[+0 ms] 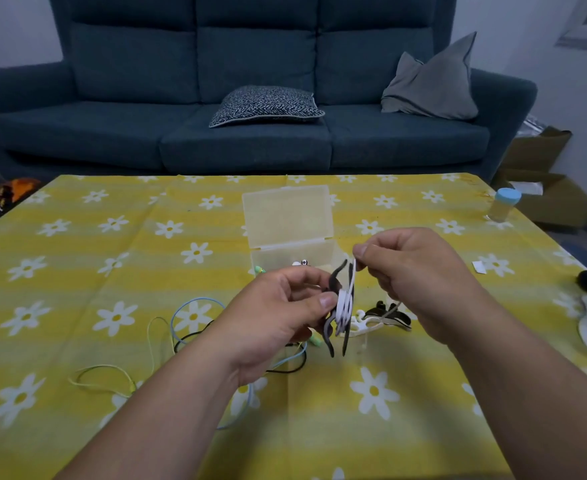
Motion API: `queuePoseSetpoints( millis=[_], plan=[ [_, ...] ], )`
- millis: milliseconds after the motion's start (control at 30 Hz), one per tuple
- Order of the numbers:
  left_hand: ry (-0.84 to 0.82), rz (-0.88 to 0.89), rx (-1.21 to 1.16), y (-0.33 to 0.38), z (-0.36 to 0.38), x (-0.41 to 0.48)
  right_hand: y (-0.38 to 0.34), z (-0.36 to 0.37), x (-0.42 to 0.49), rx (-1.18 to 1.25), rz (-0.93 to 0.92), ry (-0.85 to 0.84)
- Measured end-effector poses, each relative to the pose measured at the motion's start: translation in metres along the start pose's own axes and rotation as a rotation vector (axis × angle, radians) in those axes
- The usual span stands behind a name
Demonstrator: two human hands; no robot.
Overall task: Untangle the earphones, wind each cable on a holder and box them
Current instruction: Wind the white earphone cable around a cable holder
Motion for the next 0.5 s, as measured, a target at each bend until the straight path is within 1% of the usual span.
queuePoseSetpoints(
  millis=[100, 200, 367, 500],
  plan=[
    [-0.063, -0.030, -0.013, 0.000, 0.001, -0.002, 0.002, 0.000, 0.000, -0.051, -0.020, 0.026],
    [-0.110, -0.027, -0.059, 0.000, 0.001, -0.004, 0.004, 0.003, 0.001, -0.023, 0.008, -0.008],
    [-0.129, -0.034, -0.097, 0.001, 0.000, -0.002, 0.012, 0.008, 0.004, -0.001, 0.063, -0.007],
    [-0.109, -0.061, -0.059, 0.000, 0.001, -0.002, 0.009, 0.004, 0.003, 0.029, -0.034, 0.071]
  ],
)
Point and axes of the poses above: each hand's wrist, its own x-axis towards the middle knuckle, its own z-axis out of the palm, y = z × x, the point moved 1 cm from there along x, towards the middle knuckle, and after that the axes turned 7 degrees about -z, right-handed, at the moved point
